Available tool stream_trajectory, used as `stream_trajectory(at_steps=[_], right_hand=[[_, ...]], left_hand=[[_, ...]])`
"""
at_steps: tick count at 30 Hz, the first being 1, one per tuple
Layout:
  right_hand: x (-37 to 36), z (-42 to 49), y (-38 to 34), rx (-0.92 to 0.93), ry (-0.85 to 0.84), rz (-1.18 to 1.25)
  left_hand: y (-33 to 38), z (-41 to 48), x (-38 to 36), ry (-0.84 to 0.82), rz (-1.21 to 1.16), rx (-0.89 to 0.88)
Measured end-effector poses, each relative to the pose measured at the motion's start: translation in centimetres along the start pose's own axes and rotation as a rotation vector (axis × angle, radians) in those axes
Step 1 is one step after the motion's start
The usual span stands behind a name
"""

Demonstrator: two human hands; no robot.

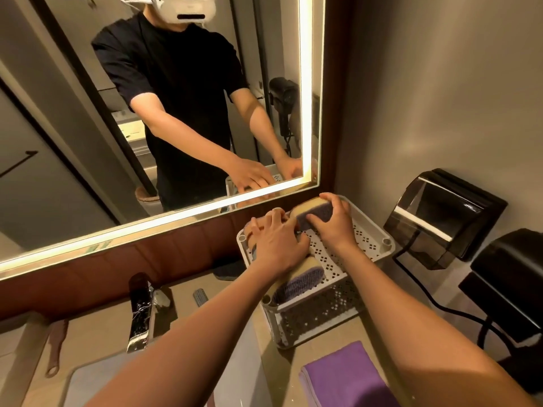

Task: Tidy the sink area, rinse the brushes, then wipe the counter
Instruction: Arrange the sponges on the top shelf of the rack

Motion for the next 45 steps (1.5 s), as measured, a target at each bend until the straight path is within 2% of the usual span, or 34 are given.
stream_trajectory(at_steps=[8,17,23,41,45], right_hand=[[-1.8,-0.6,1.6,-0.057,-0.152,-0.094],[-2.1,-1.9,0.9,-0.090,-0.113,-0.193],[-1.8,-1.3,-0.2,-0.050,-0.038,-0.377],[-3.6,-1.4,-1.1,-0.109,-0.069,-0.323],[-3.0,-1.7,-1.7,-0.126,-0.083,-0.311]], left_hand=[[-0.3,-0.4,-0.2,-0.020,0.074,-0.046],[-0.8,-1.4,0.6,-0.042,0.089,-0.081],[-0.7,-1.7,0.6,-0.042,0.087,-0.066],[-2.3,-1.7,0.9,-0.045,0.085,-0.064],[-2.3,-1.7,1.3,-0.053,0.013,-0.057]])
Point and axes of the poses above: each hand's wrist, its own z-axis towards the middle knuckle, its own x-axis out of the back of the hand, y = z × x, the point moved 1 cm from there along z, towards the middle knuckle, and after that the axes turned 5 degrees about -y, right-handed, at the moved point
